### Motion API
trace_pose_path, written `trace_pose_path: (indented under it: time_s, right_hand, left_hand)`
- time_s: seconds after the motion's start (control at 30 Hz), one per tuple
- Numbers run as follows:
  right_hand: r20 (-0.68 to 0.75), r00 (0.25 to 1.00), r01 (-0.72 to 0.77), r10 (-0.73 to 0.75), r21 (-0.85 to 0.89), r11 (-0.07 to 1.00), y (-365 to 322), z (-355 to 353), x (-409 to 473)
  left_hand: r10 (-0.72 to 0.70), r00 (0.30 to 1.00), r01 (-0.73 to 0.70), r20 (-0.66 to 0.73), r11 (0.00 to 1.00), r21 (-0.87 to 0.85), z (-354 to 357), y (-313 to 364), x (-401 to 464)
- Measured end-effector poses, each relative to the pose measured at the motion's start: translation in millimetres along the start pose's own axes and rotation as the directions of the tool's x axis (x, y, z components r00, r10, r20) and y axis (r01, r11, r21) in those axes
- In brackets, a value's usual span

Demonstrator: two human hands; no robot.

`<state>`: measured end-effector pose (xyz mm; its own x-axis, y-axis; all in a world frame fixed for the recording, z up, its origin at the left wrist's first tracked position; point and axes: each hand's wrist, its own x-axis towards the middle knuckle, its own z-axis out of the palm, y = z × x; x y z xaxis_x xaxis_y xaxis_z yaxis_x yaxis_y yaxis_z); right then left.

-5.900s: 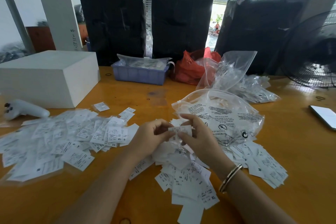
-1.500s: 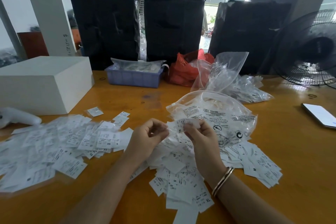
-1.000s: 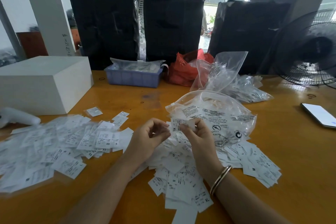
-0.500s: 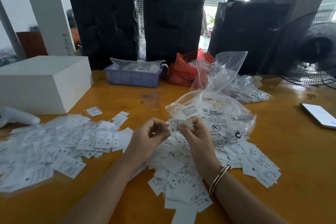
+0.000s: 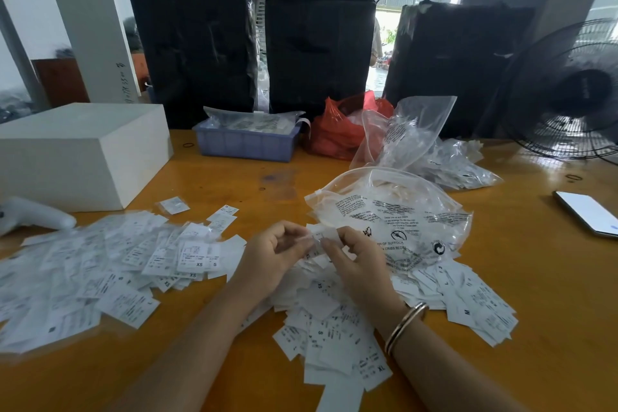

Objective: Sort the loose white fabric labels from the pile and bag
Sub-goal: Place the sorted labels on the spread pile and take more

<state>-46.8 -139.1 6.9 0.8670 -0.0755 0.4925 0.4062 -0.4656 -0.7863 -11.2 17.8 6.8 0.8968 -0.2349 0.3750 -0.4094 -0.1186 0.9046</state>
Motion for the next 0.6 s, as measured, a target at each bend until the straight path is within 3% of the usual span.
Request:
trace_pose_path:
  time_s: [0.2,0.33,0.47,0.6]
  right_hand:
    - [-0.088,0.995,-0.03,0.037,0.086,0.996,-1.5,-0.1,0.7]
    - [-0.026,1.0,0.001,0.0,0.039,0.999,-3.0,0.7,-1.6]
    - [0.006,0.995,0.097,-0.097,-0.149,0.984,-4.6,2.6,-1.1]
    - [0.114,0.979,0.199,-0.167,-0.399,0.895,-3.1,6.3,-3.3]
  left_hand:
    - [0.012,0.999,-0.012,-0.033,1.0,0.025,-2.8,-0.6,1.3]
    - [-0.004,1.0,0.005,-0.015,1.0,0.019,-1.3,0.4,0.0]
    - [-0.018,0.998,0.021,-0.053,0.999,0.045,-3.0,-0.7,0.1]
    - [-0.044,0.995,0.048,-0.086,0.998,0.043,-5.4,-2.2,0.7]
